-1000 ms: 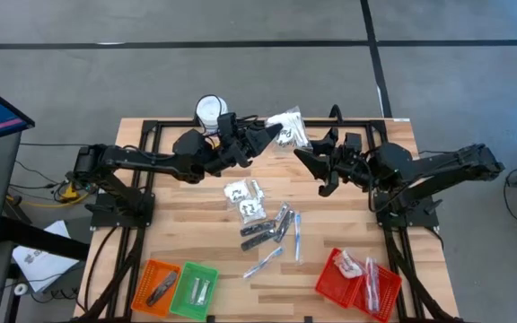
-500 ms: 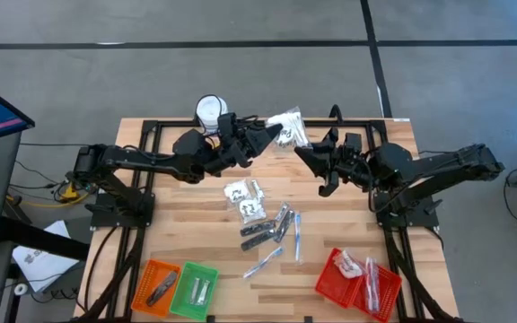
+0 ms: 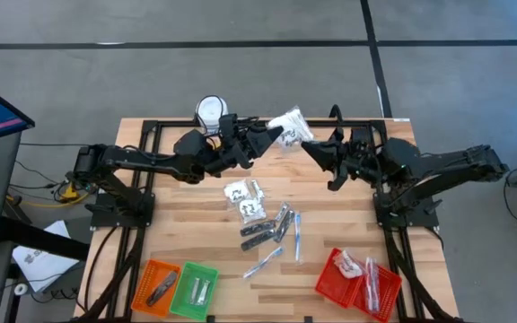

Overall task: Pick & Place Travel size toiletries
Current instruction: Put the cotton pods into the left red basket

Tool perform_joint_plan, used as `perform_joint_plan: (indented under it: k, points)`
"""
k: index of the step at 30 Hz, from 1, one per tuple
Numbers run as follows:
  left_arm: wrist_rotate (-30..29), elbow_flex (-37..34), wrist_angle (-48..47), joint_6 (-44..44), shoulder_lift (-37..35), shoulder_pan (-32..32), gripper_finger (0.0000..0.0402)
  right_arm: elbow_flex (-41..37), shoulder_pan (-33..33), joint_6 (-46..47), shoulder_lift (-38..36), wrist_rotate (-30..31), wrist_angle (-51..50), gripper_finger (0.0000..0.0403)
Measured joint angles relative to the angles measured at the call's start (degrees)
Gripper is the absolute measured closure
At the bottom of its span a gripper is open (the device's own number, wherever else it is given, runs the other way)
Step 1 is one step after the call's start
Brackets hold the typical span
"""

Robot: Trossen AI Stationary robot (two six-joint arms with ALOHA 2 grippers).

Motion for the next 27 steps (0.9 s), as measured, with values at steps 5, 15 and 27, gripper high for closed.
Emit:
perform_joint_plan:
  k: [5,15,27]
  points:
    - [-0.02,0.0,0.01,0.0,0.0,0.01,0.026,0.0,-0.54,2.35,-3.87,-0.02,-4.65,0.0401]
    - [-0.83,-0.02,-5.43,-0.04,-0.04,0.24,0.0136,0.0,2.26,5.21,-12.21,-0.62,-13.54,0.0402]
    - [2.87,-0.04,-12.3,-0.05,-2.93,0.24,0.015,0.0,13.48,31.93,-19.23,-7.28,-39.94,0.0403]
